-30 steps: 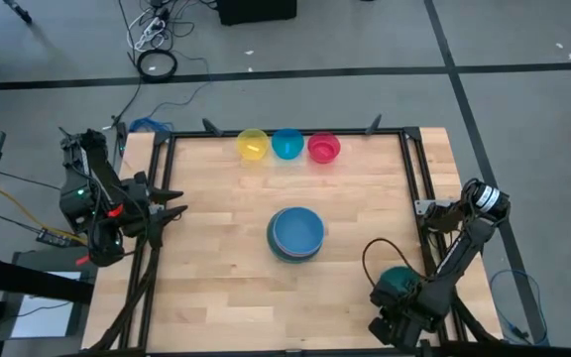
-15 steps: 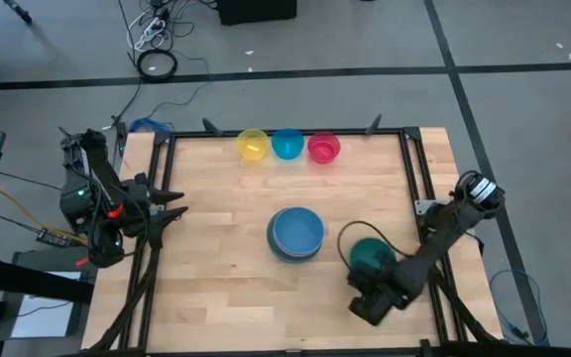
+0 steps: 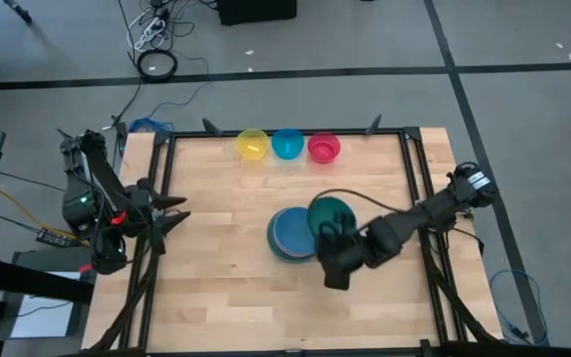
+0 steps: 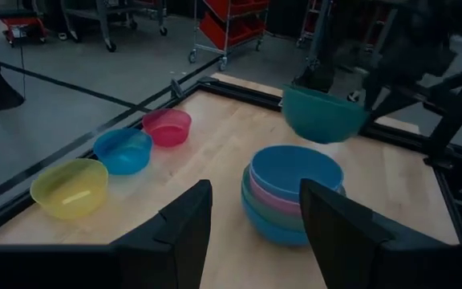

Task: Nest bowls inside each other
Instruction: Stack the green bowl on the light blue bowl

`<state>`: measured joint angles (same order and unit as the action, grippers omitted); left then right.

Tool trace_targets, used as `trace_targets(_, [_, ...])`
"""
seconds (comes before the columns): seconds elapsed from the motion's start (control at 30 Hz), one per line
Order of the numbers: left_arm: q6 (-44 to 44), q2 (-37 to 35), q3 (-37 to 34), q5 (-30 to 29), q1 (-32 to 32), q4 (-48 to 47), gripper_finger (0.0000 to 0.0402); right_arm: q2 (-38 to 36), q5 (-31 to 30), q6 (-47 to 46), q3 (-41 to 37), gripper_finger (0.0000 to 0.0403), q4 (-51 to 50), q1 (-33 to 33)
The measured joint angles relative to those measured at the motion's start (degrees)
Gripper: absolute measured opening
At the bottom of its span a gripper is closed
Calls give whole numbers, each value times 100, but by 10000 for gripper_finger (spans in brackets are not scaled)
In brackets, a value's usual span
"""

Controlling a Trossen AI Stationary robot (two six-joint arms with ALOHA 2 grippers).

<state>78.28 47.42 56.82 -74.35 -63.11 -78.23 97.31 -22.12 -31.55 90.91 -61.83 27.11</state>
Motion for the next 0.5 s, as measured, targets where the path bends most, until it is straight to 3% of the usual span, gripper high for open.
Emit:
trace_targets(0.23, [0,65,-331,-59,2,456,198,19,361,963,55,1,763,-587])
trace_targets(0.5, [15,74,-731,-137,2,914,198,708,1069,1335,48,0,1166,-819])
